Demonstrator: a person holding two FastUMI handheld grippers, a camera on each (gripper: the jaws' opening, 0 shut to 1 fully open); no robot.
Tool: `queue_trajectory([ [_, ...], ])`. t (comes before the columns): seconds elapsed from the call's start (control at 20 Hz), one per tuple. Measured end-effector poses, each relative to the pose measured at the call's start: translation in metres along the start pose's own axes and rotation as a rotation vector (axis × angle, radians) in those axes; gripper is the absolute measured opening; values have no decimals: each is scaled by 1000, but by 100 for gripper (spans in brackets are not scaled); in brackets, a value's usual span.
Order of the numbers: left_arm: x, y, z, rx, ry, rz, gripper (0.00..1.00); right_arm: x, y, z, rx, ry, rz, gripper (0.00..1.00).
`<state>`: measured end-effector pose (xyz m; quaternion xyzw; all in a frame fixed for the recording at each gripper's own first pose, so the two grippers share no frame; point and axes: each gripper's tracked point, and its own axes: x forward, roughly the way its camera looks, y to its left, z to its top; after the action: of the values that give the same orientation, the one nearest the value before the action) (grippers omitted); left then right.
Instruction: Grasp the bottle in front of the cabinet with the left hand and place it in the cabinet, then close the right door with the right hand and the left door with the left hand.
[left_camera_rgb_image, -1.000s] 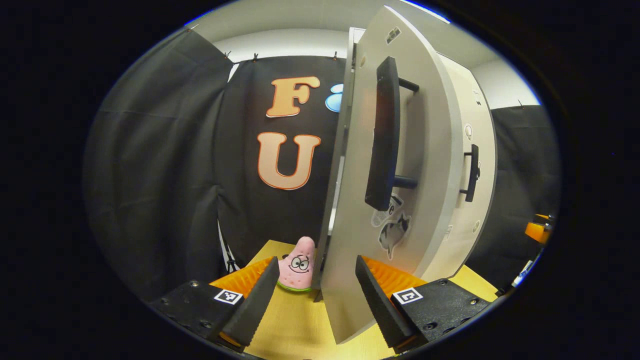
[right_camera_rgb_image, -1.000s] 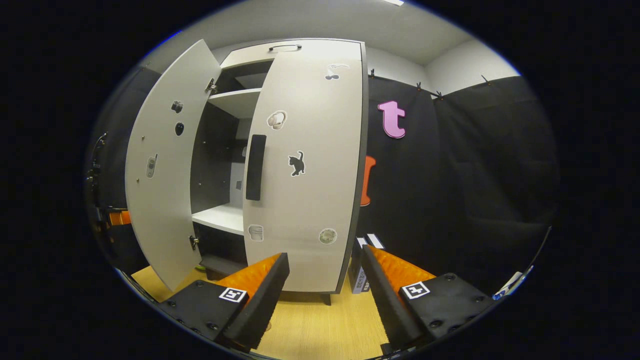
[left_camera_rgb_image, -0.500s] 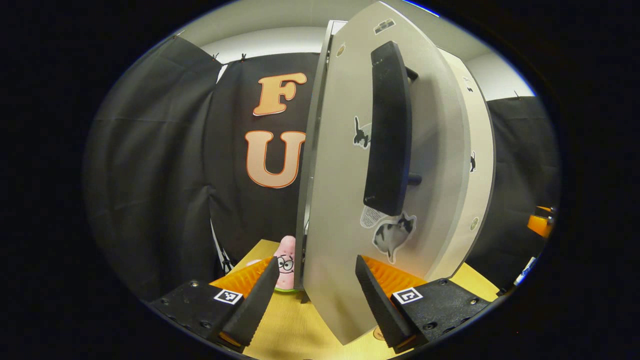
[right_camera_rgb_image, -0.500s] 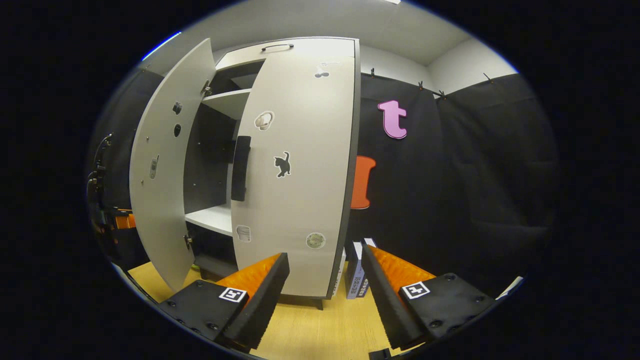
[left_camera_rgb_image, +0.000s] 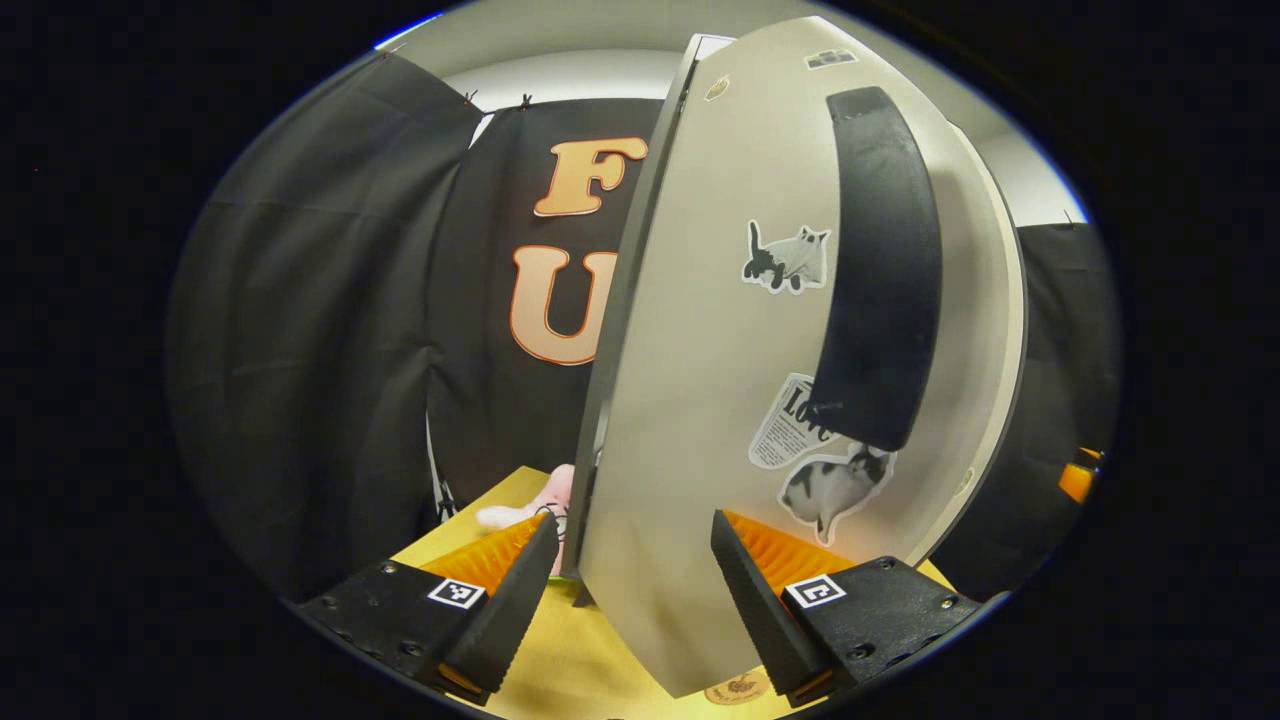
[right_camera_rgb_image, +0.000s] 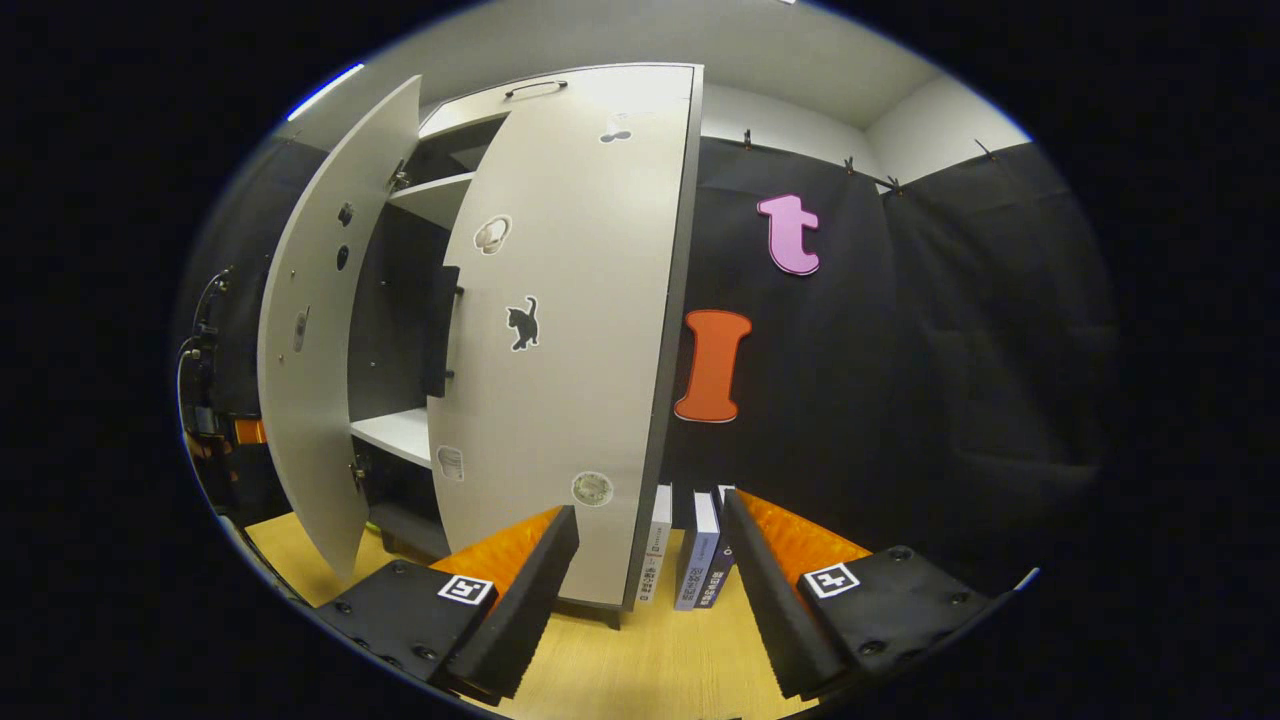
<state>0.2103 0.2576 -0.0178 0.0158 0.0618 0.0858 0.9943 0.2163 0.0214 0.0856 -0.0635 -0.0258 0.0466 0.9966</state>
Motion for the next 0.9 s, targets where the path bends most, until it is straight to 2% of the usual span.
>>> queue_trajectory([
  [0.2,17,-24,-8,-23,14,-26,94,6,-14,-10,13,15,6,97],
  [0.4,45,-47,-27,-12,42,-27,94,6,-40,-20,45,24,-33,97],
  [0.7,59,-61,-20,28,46,-18,94,10,-69,-35,92,45,-78,97],
  [0.9,63,-75,-17,45,47,-48,94,16,-78,-38,91,50,-86,97],
])
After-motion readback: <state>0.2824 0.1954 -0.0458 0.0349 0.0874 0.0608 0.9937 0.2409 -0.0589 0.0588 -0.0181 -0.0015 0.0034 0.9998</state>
